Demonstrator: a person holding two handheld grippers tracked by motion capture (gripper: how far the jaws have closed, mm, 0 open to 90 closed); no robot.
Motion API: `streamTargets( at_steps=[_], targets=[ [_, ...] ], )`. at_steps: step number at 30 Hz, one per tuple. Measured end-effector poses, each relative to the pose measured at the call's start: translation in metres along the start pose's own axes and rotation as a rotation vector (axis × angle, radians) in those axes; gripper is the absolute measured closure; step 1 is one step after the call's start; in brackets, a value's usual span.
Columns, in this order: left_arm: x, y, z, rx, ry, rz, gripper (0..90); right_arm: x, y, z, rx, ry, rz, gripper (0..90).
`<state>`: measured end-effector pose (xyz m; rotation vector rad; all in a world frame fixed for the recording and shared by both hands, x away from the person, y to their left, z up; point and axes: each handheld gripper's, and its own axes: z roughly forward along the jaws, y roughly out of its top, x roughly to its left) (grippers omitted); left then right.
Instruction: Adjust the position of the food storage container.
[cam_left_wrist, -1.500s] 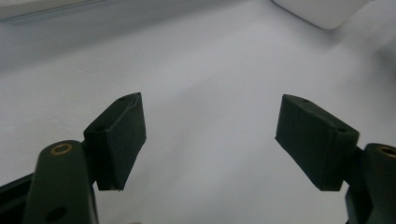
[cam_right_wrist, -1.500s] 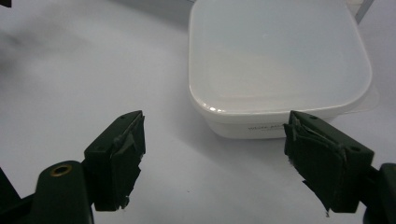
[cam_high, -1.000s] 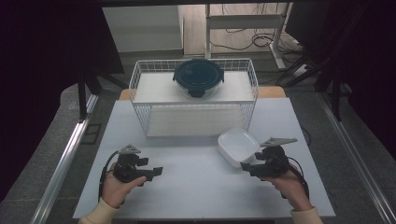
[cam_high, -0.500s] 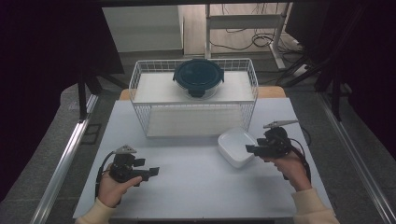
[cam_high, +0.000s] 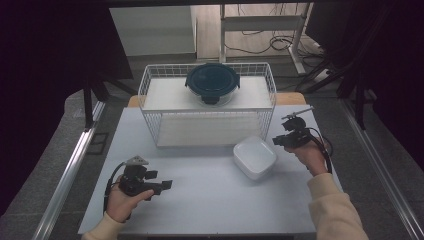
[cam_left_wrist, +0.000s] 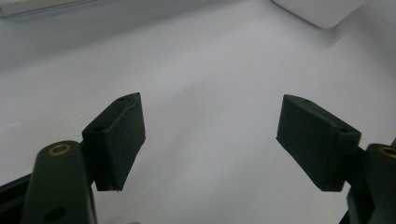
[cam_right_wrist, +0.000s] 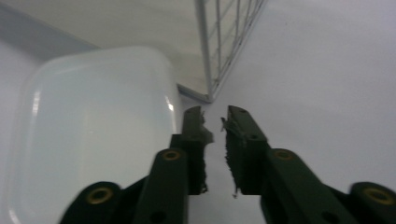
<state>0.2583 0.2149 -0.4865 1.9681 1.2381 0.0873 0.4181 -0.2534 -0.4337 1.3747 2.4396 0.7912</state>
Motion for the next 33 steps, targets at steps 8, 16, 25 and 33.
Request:
streamTargets(
  at_steps=[8,16,25,33],
  targets=[
    [-0.001,0.000,0.000,-0.002,-0.005,0.001,23.0,0.003,0.000,0.024,0.079,-0.015,-0.097,88.9],
    [0.002,-0.001,-0.002,-0.025,-0.002,-0.006,24.3,0.016,-0.001,0.033,0.092,-0.019,-0.178,89.4],
    [0.002,-0.001,-0.003,-0.027,-0.010,-0.016,24.2,0.036,-0.004,0.030,0.081,0.011,-0.230,89.5],
    [0.003,-0.001,-0.002,-0.023,-0.008,-0.017,24.1,0.058,-0.007,0.028,0.071,0.040,-0.251,89.5]
  ],
)
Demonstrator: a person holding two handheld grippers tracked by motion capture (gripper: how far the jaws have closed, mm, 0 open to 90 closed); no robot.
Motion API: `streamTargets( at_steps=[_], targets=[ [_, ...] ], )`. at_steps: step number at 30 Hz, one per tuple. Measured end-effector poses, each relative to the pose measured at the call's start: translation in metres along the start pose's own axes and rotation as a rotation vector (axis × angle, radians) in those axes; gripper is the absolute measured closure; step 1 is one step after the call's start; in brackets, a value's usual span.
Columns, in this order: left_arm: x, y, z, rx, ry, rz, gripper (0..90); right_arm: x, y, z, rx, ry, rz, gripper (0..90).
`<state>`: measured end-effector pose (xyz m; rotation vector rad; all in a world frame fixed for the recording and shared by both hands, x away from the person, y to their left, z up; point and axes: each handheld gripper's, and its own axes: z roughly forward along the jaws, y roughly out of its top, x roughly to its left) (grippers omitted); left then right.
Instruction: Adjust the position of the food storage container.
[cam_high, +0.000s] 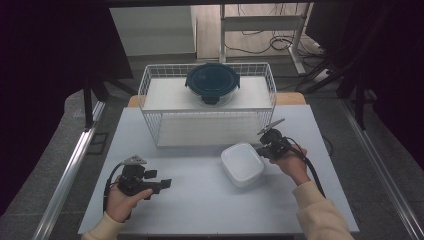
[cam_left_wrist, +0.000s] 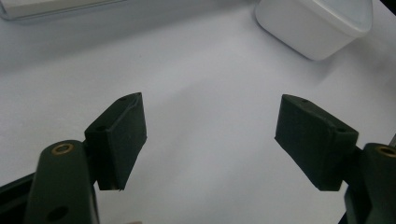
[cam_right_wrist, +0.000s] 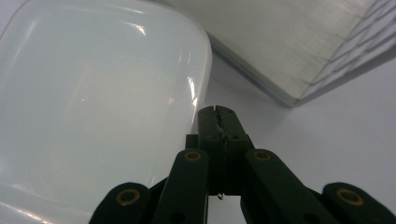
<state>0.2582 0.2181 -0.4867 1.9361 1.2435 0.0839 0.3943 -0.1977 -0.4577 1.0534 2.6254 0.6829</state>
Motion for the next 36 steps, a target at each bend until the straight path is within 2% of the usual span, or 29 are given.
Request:
streamTargets(
  at_steps=[6,16,22,32,33,34,36],
  targets=[
    [0.000,0.000,0.000,0.003,0.001,0.001,24.1,0.010,-0.002,0.001,-0.008,0.035,0.011,89.5],
    [0.000,0.000,0.000,0.001,0.003,-0.002,24.0,0.033,-0.001,0.003,-0.008,0.061,-0.027,89.5],
    [0.001,0.000,0.000,-0.001,0.003,-0.005,24.0,0.046,-0.003,0.007,-0.012,0.090,-0.032,89.5],
    [0.001,0.000,0.000,-0.002,0.001,-0.008,24.0,0.059,-0.007,0.009,-0.029,0.114,-0.041,89.5],
    [0.001,0.000,0.000,-0.003,-0.005,-0.012,24.0,0.062,-0.008,0.009,-0.029,0.121,-0.047,89.5],
    [0.002,0.001,-0.001,-0.010,-0.028,-0.024,23.9,0.064,-0.008,0.010,-0.025,0.125,-0.051,89.5],
    [0.001,0.001,-0.002,-0.014,-0.025,-0.023,23.8,0.066,-0.009,0.012,-0.020,0.130,-0.057,89.4]
  ],
)
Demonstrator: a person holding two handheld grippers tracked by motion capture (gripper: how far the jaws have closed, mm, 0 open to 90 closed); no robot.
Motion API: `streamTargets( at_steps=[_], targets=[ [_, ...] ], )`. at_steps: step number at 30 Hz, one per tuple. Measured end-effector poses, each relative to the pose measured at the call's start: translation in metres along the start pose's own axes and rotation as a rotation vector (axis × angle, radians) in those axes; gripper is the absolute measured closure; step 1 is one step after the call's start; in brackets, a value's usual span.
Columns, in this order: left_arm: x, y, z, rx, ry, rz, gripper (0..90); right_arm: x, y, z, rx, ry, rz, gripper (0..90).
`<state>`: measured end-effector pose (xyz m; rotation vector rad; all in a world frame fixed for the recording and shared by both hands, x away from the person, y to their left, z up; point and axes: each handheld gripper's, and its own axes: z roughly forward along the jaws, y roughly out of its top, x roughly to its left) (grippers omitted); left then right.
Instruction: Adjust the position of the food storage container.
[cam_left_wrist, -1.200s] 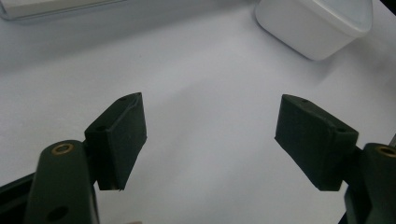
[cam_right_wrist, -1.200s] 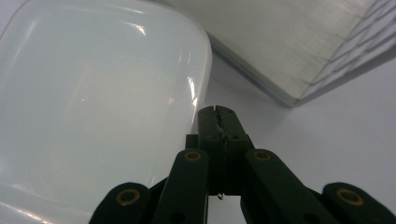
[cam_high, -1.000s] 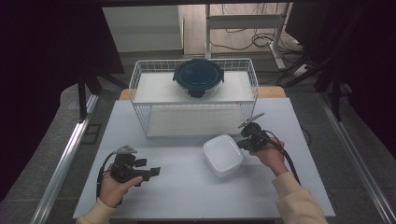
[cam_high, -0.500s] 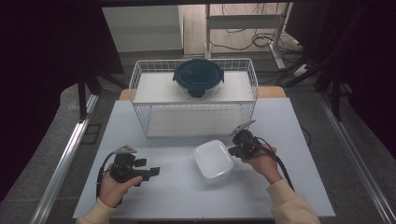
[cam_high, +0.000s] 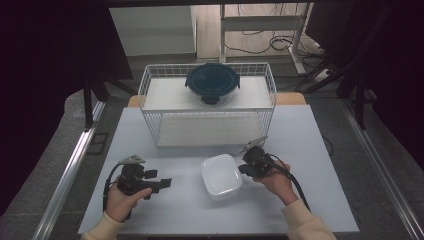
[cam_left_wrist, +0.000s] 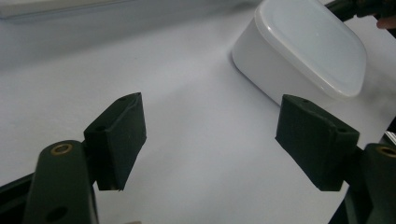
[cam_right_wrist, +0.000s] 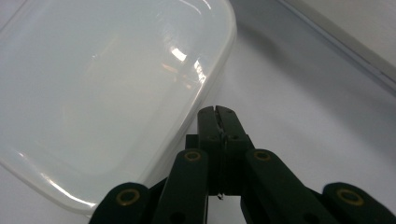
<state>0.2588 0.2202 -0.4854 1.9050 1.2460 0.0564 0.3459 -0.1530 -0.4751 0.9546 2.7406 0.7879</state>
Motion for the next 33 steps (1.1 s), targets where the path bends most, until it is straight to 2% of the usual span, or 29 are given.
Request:
streamTargets(
  at_steps=[4,11,15,23,33],
  targets=[
    [0.000,0.000,-0.001,-0.003,0.012,0.002,23.7,0.004,-0.001,0.003,-0.004,0.013,-0.001,89.5],
    [0.000,0.000,-0.002,-0.005,0.010,0.000,23.7,0.013,-0.002,0.005,-0.005,0.029,-0.013,89.4],
    [0.001,0.001,-0.005,-0.019,0.009,-0.011,23.7,0.024,0.000,0.007,-0.004,0.048,-0.035,89.4],
    [0.002,0.000,-0.004,-0.016,0.007,-0.010,23.7,0.039,0.004,0.012,-0.003,0.092,-0.063,89.4],
    [0.002,0.001,-0.006,-0.023,0.009,-0.013,23.7,0.037,0.003,0.007,-0.030,0.094,-0.047,89.4]
  ],
)
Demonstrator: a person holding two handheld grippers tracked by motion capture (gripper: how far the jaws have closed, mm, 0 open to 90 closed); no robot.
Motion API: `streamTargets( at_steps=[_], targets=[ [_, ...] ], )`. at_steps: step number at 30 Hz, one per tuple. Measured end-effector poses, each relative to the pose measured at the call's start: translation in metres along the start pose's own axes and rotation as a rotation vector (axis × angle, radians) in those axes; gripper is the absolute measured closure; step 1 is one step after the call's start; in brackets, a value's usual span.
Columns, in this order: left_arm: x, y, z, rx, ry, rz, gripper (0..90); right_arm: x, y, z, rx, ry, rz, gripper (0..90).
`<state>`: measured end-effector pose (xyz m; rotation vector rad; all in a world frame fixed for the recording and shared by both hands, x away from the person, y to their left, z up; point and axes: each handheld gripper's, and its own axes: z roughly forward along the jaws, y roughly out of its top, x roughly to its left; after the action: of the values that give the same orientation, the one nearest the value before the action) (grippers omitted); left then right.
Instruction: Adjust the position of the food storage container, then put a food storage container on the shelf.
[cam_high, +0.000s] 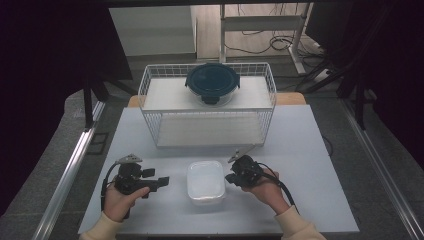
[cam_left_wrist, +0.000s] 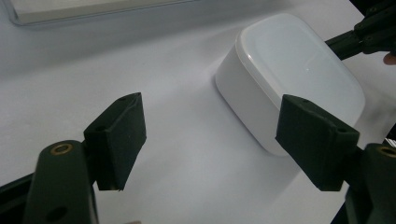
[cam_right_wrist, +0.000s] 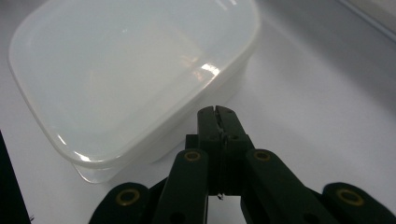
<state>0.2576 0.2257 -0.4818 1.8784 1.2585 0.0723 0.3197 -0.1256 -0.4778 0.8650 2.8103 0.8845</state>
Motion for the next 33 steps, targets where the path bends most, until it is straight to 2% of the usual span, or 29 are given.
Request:
streamTargets(
  at_steps=[7,10,11,12,13,14,15,16,17,21,33],
  targets=[
    [0.000,0.000,-0.001,-0.005,0.002,0.000,24.0,-0.012,-0.017,-0.024,-0.095,-0.022,0.079,89.2],
    [0.000,0.000,-0.001,-0.004,0.004,0.002,24.0,-0.017,-0.029,-0.034,-0.140,-0.015,0.124,87.0],
    [0.000,0.000,-0.001,-0.004,0.004,0.002,24.0,-0.017,-0.029,-0.034,-0.140,-0.015,0.124,87.0],
    [-0.001,0.000,-0.001,-0.008,0.005,-0.001,23.9,-0.021,-0.035,-0.040,-0.170,-0.005,0.166,80.5],
    [-0.001,0.000,-0.001,-0.008,0.005,-0.001,23.9,-0.021,-0.035,-0.040,-0.170,-0.005,0.166,80.5],
    [-0.001,0.000,-0.002,-0.010,0.006,0.001,23.9,-0.023,-0.038,-0.043,-0.187,-0.005,0.189,73.1],
    [-0.002,0.001,-0.003,-0.014,0.005,0.001,23.9,-0.023,-0.043,-0.046,-0.212,-0.012,0.230,57.6],
    [-0.002,0.001,-0.003,-0.014,0.005,0.001,23.9,-0.023,-0.043,-0.046,-0.212,-0.012,0.230,57.6],
    [-0.002,0.001,-0.002,-0.013,0.005,0.002,23.9,-0.022,-0.046,-0.048,-0.233,-0.017,0.259,46.3],
    [-0.002,0.001,-0.002,-0.016,0.008,-0.003,23.6,-0.022,-0.048,-0.046,-0.256,0.006,0.305,35.4],
    [-0.007,0.006,0.002,-0.030,-0.025,-0.037,23.0,-0.020,-0.049,-0.040,-0.265,0.043,0.359,32.3]
  ],
)
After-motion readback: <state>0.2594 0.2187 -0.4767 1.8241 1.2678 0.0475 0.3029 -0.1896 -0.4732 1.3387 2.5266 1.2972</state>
